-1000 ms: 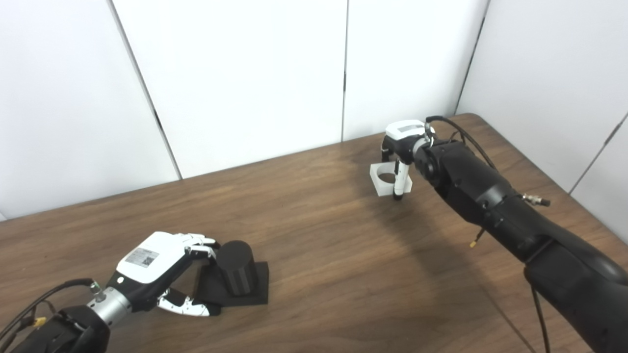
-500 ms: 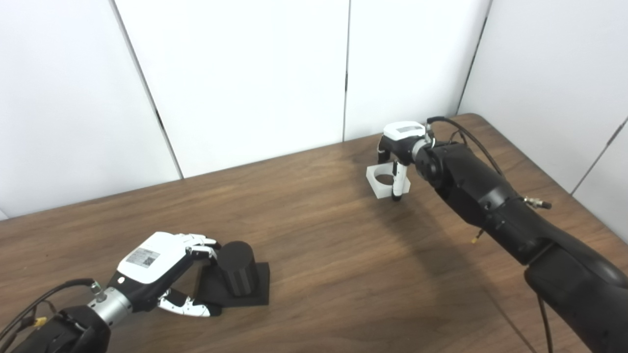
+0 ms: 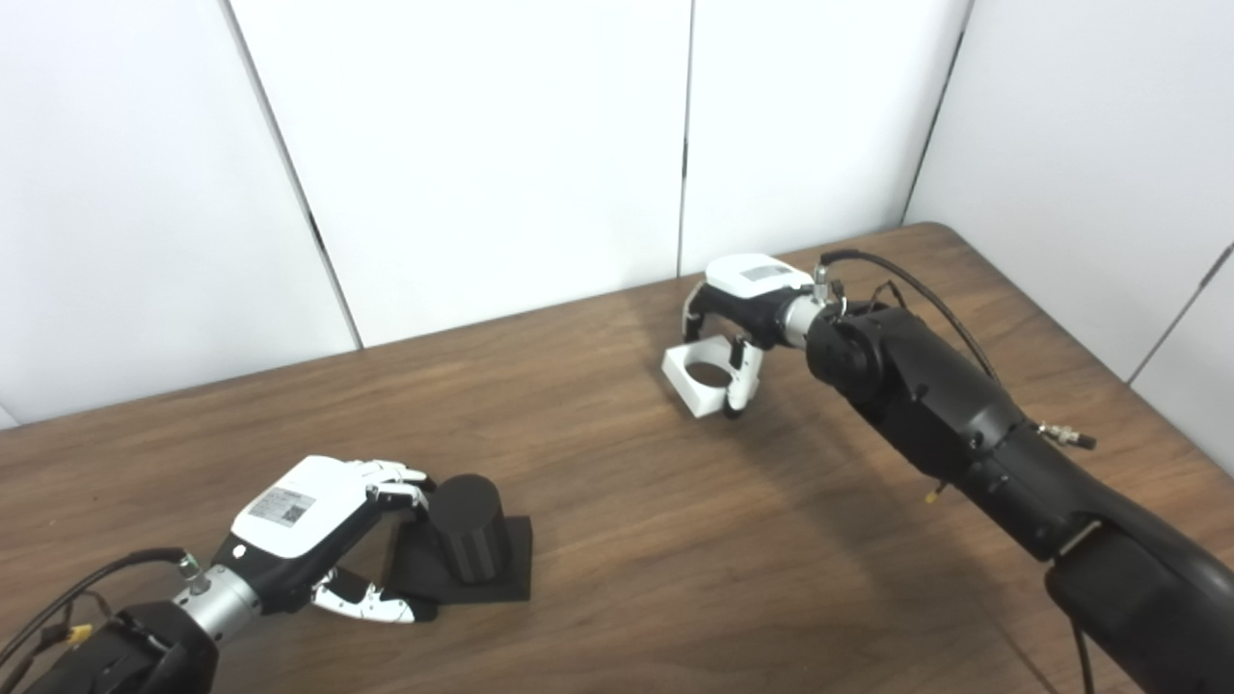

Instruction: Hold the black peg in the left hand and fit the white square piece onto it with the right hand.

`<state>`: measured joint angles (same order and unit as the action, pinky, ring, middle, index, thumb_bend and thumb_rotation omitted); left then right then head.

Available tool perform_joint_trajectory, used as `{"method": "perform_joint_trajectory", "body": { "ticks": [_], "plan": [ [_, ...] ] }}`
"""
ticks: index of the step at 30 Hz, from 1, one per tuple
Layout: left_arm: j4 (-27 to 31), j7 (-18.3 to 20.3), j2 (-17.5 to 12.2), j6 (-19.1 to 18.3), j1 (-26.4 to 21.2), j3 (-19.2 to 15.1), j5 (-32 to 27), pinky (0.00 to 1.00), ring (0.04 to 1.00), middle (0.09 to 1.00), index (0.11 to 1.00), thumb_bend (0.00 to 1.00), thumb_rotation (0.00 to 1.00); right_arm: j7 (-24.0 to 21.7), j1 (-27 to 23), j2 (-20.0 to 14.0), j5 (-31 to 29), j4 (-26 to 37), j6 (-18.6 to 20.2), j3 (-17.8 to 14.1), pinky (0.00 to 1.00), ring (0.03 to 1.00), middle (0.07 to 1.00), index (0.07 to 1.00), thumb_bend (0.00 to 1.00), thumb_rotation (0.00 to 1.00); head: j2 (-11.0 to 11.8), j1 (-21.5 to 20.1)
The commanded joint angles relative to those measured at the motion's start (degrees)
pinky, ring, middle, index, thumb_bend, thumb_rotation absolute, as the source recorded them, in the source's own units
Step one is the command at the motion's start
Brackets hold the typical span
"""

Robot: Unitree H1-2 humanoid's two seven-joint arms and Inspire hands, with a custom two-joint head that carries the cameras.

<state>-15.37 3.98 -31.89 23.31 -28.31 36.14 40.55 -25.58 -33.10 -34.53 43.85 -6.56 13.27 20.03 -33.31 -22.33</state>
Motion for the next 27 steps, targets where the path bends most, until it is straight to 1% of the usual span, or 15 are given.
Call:
{"method": "perform_joint_trajectory", "body": {
  "ticks": [1, 2, 3, 7, 9, 10, 11, 15, 21, 22, 27],
  "plan": [
    [-1.1, 4.9, -1.5, 1.7, 2.7, 2.1, 3.7, 0.76, 0.828, 0.815, 0.489, 0.52, 0.06, -0.5, -2.4, -1.8, 0.2, 3.6, -0.3, -1.5, 0.89, 0.847, 0.763, 0.480, 0.52, 0.13, -0.7, 1.6],
    [-1.2, 4.9, -1.4, 1.7, 2.7, 2.1, 3.6, 0.77, 0.829, 0.816, 0.489, 0.52, 0.06, -1.1, -2.4, -1.8, 0.1, 4.9, -0.2, -1.6, 0.89, 0.849, 0.765, 0.480, 0.52, 0.13, -0.8, 1.8],
    [-1.1, 5.2, -1.3, 1.4, 2.7, 2.1, 3.6, 0.77, 0.828, 0.816, 0.489, 0.52, 0.06, -1.7, -2.4, -1.9, -0.1, 6.2, -0.1, -1.8, 0.88, 0.851, 0.766, 0.480, 0.52, 0.13, -1.3, 3.1],
    [-0.5, 6.2, -0.8, 0.2, 2.8, 2.2, 3.7, 0.78, 0.839, 0.823, 0.490, 0.52, 0.06, -4.1, -2.4, -2.2, -0.6, 10.8, -0.9, -2.1, 0.86, 0.851, 0.766, 0.480, 0.52, 0.13, -2.5, 6.2],
    [-0.6, 5.7, -0.3, 0.1, 2.9, 2.1, 4.1, 0.78, 0.839, 0.822, 0.490, 0.52, 0.07, -5.4, -2.4, -2.3, -1.1, 13.1, -1.2, -2.3, 0.86, 0.847, 0.766, 0.480, 0.52, 0.13, -3.1, 8.3],
    [-0.7, 5.6, -0.2, 0.1, 2.9, 2.1, 4.3, 0.78, 0.839, 0.821, 0.490, 0.52, 0.07, -5.9, -2.4, -2.3, -1.2, 13.7, -1.3, -2.4, 0.86, 0.846, 0.768, 0.480, 0.52, 0.13, -3.1, 8.3],
    [-0.7, 5.5, 0.1, 0.0, 2.9, 2.1, 4.4, 0.78, 0.839, 0.821, 0.490, 0.52, 0.07, -6.6, -2.4, -2.2, -1.5, 15.0, -1.3, -2.5, 0.86, 0.846, 0.768, 0.480, 0.52, 0.13, -3.6, 9.8],
    [-0.2, 6.3, 0.7, -1.1, 2.8, 2.4, 4.9, 0.79, 0.849, 0.827, 0.490, 0.52, 0.07, -9.4, -2.6, -2.2, -2.5, 19.0, -1.9, -2.3, 0.83, 0.843, 0.767, 0.480, 0.52, 0.13, -4.3, 13.0],
    [0.3, 7.1, 1.6, -2.8, 2.5, 2.7, 5.8, 0.80, 0.856, 0.835, 0.490, 0.52, 0.07, -12.6, -3.0, -1.3, -4.8, 22.7, -1.5, -2.7, 0.82, 0.840, 0.770, 0.479, 0.52, 0.13, -4.9, 16.4],
    [0.3, 7.1, 1.7, -2.9, 2.4, 2.7, 5.9, 0.80, 0.857, 0.835, 0.490, 0.52, 0.07, -12.9, -3.0, -1.1, -5.0, 23.1, -1.4, -2.7, 0.81, 0.839, 0.770, 0.479, 0.52, 0.13, -4.9, 16.4],
    [-0.4, 6.1, 3.0, -3.1, 2.2, 2.7, 6.2, 0.80, 0.852, 0.829, 0.490, 0.52, 0.07, -14.1, -3.3, -0.7, -7.1, 24.7, -2.3, -2.8, 0.80, 0.833, 0.771, 0.479, 0.52, 0.13, -5.3, 20.4]
  ]
}}
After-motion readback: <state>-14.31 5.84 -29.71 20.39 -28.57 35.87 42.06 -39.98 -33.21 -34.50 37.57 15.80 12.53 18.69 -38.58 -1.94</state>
